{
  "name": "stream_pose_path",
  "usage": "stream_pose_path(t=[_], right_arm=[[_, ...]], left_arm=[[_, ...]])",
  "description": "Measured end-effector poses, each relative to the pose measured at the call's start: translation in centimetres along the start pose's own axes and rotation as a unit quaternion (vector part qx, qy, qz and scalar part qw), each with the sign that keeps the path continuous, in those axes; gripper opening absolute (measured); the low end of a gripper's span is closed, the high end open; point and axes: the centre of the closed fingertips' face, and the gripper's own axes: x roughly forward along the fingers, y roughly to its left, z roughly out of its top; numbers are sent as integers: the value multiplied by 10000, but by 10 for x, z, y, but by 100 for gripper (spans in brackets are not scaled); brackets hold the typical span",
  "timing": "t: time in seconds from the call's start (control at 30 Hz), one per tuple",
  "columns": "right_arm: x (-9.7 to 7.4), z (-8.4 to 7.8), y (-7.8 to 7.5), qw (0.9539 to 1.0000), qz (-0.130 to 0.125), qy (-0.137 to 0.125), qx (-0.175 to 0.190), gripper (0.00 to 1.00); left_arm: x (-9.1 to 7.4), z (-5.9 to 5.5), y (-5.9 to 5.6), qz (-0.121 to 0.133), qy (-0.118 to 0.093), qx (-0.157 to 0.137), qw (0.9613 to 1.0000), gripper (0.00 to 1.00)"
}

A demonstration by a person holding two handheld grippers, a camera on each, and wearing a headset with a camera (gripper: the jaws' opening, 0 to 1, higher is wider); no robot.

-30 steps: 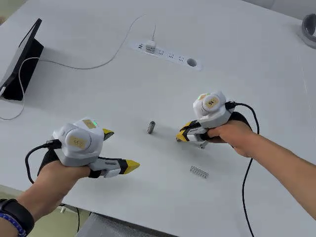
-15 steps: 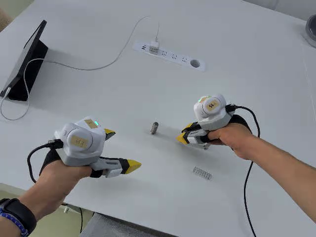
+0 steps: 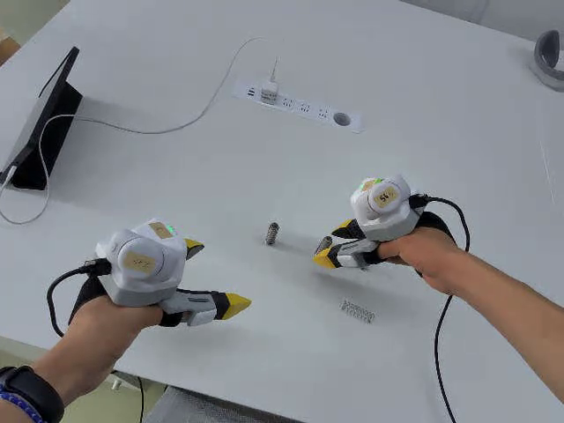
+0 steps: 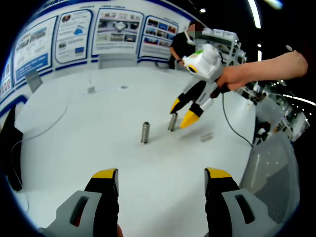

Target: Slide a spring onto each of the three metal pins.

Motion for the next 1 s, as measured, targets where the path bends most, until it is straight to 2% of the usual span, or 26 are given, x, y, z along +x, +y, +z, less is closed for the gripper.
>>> stream_pose_path(t=[0.33, 0.67, 1.0], right_arm=[[-12, -2, 7, 9999, -80, -45, -54, 53], [-20, -1, 10, 9994, -123, -268, 178, 56], [-34, -1, 17, 9976, -170, -557, 379, 59]], left_arm=[[-4, 5, -4, 8, -27, 46, 10000, 72], [-8, 5, -6, 36, -39, 46, 10000, 72], [-10, 5, -14, 25, -43, 41, 10000, 72]])
